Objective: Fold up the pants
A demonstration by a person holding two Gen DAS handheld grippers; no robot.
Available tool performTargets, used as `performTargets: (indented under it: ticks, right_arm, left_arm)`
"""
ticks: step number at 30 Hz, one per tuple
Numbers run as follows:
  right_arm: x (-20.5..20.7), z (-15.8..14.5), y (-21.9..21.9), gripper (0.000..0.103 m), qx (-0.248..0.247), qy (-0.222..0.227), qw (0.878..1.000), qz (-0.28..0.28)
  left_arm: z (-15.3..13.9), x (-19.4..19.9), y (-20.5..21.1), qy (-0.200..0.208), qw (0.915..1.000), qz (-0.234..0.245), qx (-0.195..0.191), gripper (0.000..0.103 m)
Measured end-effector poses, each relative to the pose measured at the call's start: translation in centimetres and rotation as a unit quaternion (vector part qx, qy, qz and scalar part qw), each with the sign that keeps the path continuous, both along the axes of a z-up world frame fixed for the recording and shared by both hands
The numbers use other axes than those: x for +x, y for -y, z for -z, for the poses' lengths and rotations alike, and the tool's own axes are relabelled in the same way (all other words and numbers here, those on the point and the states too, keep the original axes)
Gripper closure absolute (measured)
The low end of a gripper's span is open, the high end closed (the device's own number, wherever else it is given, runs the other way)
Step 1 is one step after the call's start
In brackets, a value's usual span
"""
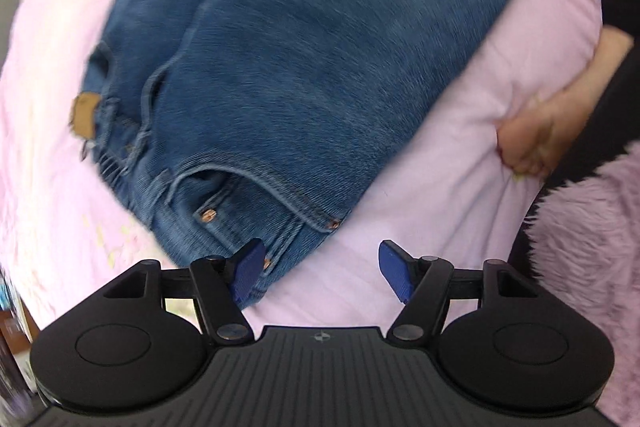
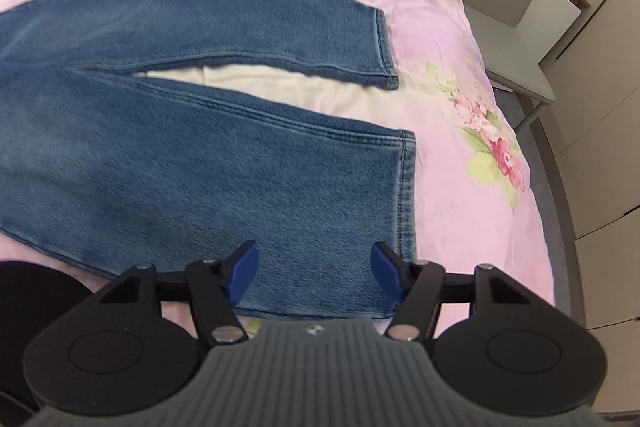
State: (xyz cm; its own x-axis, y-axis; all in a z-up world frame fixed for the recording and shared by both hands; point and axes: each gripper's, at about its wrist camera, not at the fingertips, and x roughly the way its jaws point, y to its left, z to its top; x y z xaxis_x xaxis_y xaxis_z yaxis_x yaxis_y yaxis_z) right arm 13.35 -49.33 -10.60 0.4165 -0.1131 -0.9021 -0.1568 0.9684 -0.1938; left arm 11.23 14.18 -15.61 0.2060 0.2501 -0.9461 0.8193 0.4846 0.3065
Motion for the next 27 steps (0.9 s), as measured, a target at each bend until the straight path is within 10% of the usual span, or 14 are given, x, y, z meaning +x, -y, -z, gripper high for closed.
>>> performTargets:
  ticks: [12, 18, 27]
  right_arm:
    - [1.3, 2.1, -0.8, 0.043, -0.021, -0.036, 0.998, -0.037]
    - [1.3, 2.6, -1.0, 0.043, -0.026, -0.043, 0.996, -0.069]
    - [-1.5, 2.1, -2.1, 0.043, -0.048, -0.037, 0.981, -0.187]
  left_arm:
    - [4.1, 0.3, 0.8, 0.029, 0.9984, 0.047, 0.014, 0.018]
    - [1.8, -0.5, -0.2, 0.082, 0.9961, 0.022, -0.024, 0.064]
    - [-2.7, -1.3, 1.5, 0.17, 0.9843, -0.024, -0.043, 0.072]
